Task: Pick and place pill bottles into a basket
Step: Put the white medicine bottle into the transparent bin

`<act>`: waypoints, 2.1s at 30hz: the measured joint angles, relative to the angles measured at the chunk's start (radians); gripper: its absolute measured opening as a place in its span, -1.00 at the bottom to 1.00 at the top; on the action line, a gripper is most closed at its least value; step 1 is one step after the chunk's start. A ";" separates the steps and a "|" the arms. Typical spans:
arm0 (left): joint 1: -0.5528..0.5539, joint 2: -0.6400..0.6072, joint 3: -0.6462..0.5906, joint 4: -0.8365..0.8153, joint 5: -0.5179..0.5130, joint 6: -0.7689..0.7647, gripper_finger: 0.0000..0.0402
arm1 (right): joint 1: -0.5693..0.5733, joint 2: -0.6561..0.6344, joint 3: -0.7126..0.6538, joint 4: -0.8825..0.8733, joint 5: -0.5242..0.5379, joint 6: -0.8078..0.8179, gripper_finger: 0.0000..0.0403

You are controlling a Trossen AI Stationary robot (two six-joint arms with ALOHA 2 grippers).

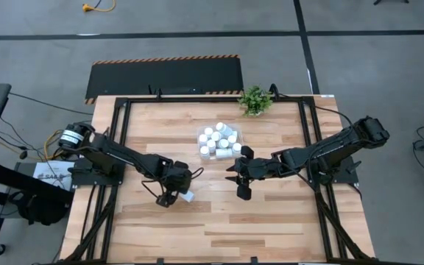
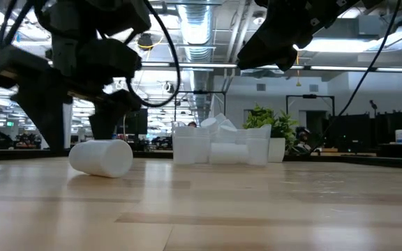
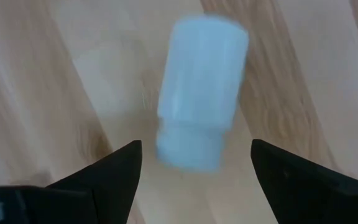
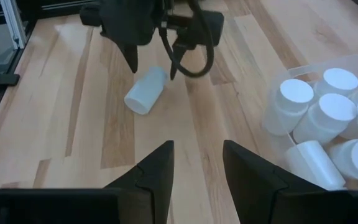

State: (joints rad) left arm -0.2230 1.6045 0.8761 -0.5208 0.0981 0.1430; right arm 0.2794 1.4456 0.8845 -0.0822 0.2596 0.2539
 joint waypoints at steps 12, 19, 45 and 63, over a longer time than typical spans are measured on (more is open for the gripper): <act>0.000 0.054 0.000 0.048 0.010 -0.009 0.45 | 0.000 0.000 0.001 -0.026 0.000 0.000 -0.35; 0.000 0.079 0.000 0.085 0.020 -0.011 0.45 | 0.000 0.000 0.001 -0.030 0.000 0.000 -0.35; 0.011 0.082 0.000 0.064 0.032 -0.007 -0.20 | 0.000 0.000 0.001 -0.030 0.000 -0.001 -0.35; 0.049 0.084 0.121 -0.099 -0.018 0.054 -0.25 | 0.000 -0.079 0.001 -0.029 0.003 -0.053 -0.35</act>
State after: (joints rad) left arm -0.1737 1.6890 0.9973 -0.6193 0.0798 0.1974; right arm 0.2790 1.3668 0.8852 -0.1112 0.2630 0.2009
